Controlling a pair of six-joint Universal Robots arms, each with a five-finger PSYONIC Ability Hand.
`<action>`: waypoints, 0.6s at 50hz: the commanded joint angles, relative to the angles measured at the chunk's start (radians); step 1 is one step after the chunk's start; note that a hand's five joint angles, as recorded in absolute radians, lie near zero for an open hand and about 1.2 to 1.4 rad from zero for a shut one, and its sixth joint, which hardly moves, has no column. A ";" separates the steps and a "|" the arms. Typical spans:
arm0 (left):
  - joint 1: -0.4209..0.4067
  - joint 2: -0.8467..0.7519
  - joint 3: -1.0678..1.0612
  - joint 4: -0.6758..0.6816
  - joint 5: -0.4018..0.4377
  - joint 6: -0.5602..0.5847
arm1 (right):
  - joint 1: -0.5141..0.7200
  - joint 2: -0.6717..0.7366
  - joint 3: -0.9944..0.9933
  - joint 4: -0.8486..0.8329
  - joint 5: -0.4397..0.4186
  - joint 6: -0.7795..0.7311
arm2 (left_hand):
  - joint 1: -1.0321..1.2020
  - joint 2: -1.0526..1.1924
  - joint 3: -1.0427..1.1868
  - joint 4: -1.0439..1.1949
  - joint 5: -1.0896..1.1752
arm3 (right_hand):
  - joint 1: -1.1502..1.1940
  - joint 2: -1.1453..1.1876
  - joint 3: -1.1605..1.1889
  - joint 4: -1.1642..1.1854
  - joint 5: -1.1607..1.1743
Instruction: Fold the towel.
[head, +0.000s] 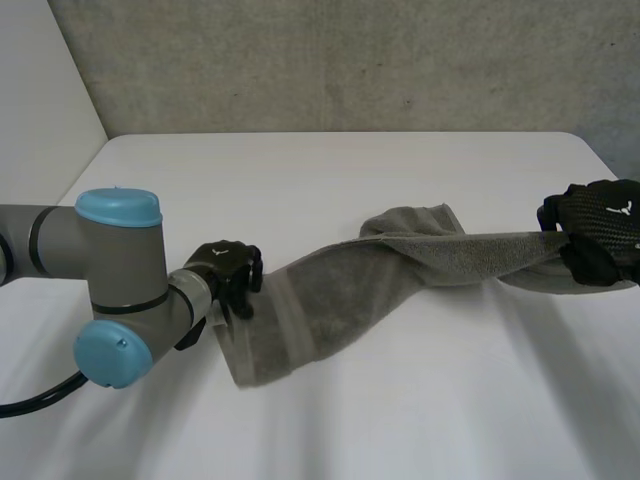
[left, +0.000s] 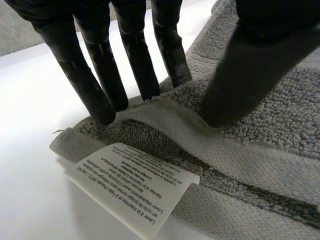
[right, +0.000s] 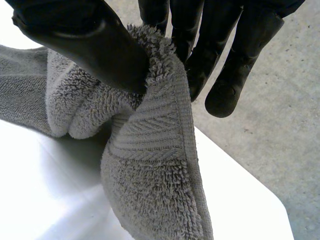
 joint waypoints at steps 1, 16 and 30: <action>-0.001 -0.010 0.035 0.001 0.001 -0.003 | 0.008 -0.002 -0.045 0.000 0.008 0.000 | 0.161 0.164 0.160 0.155 0.000 | 0.055 0.085 0.054 0.054 0.056; 0.000 0.011 0.068 0.001 0.004 -0.004 | 0.080 0.076 -0.166 0.000 0.021 0.009 | 0.197 0.199 0.196 0.191 0.036 | 0.055 0.085 0.054 0.054 0.056; 0.000 0.267 0.283 0.275 -0.071 -0.046 | 0.296 0.290 -0.611 -0.245 0.159 0.058 | 0.197 0.199 0.196 0.191 0.036 | 0.055 0.085 0.054 0.054 0.056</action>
